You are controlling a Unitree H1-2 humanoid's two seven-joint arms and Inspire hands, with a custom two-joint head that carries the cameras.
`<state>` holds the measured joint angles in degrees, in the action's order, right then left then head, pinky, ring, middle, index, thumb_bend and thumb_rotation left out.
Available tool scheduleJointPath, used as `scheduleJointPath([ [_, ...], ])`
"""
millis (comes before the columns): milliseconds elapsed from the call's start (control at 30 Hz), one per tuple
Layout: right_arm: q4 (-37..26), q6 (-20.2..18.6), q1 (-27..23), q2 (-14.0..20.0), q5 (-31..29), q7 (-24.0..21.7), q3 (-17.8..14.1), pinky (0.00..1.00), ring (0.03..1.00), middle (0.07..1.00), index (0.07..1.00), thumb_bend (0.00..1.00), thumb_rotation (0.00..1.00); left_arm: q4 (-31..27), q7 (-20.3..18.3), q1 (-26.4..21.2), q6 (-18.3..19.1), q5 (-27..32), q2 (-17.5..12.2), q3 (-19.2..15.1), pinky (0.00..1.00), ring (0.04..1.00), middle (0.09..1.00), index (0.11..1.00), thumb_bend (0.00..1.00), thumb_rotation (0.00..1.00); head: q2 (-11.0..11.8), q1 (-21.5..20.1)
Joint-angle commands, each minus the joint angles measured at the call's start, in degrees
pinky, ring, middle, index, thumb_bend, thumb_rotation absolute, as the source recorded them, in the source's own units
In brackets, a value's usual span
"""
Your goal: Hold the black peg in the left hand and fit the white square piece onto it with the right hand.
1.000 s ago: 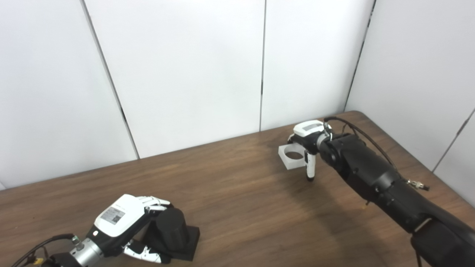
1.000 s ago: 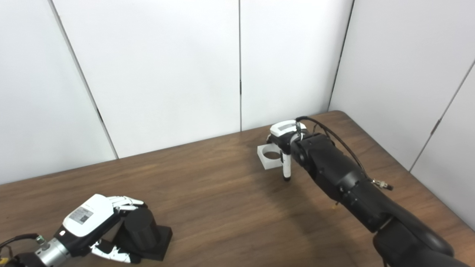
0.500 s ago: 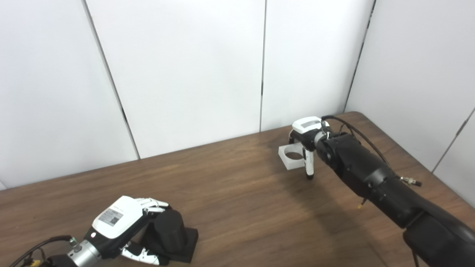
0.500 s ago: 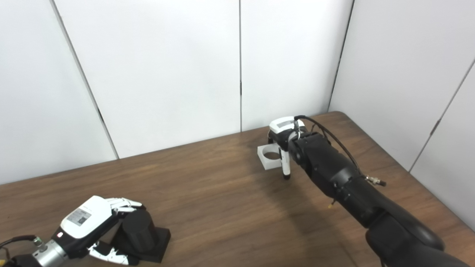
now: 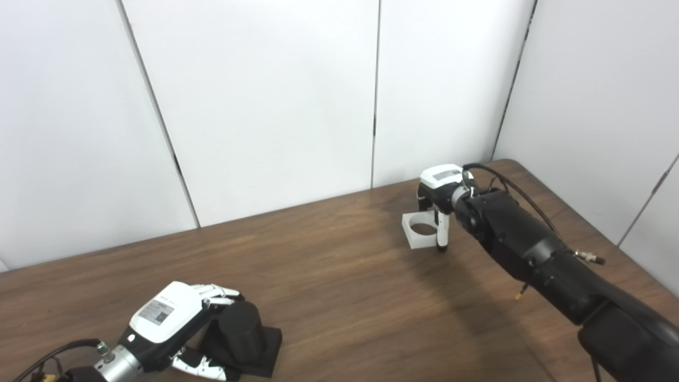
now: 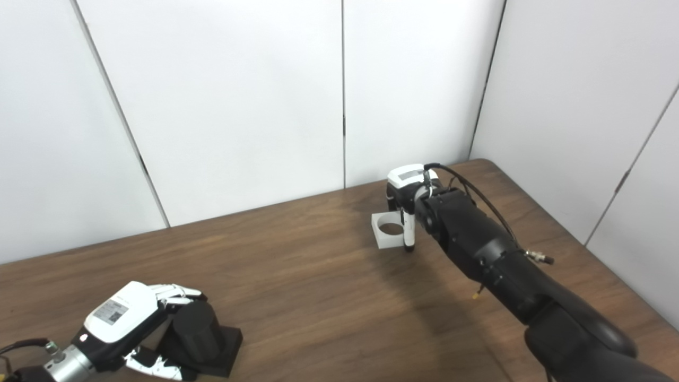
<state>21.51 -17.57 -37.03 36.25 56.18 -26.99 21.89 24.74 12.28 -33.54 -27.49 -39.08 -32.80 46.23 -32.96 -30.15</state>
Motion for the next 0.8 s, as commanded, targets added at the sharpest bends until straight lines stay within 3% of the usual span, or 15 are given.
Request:
scheduleJointPath([
  [0,-1.69,-0.51,-1.18,1.03,-0.64,0.2,-0.7,0.73,0.77,0.714,0.483,0.52,0.13,1.48,-4.9,1.97,0.59,-3.3,-2.64,2.18,0.67,0.766,0.786,0.489,0.52,0.06,-0.06,-0.08],
  [300,-4.9,2.58,0.01,0.61,-5.67,3.32,-3.41,0.74,0.815,0.743,0.482,0.52,0.13,1.09,-5.8,2.36,0.58,-3.94,-2.32,1.44,0.67,0.768,0.781,0.49,0.52,0.06,-1.16,3.06],
  [567,-11.25,4.89,0.14,1.93,-9.36,2.79,-4.95,0.78,0.847,0.771,0.479,0.52,0.13,1.64,-5.78,2.27,0.58,-4.96,-1.3,0.96,0.69,0.79,0.805,0.49,0.52,0.06,-2.69,8.85],
  [767,-17.44,6.6,0.53,2.39,-11.83,1.53,-5.86,0.79,0.837,0.759,0.479,0.52,0.13,2.02,-6.6,2.44,0.69,-5.6,0.27,-0.19,0.7,0.797,0.809,0.491,0.52,0.06,-4.04,16.4],
])
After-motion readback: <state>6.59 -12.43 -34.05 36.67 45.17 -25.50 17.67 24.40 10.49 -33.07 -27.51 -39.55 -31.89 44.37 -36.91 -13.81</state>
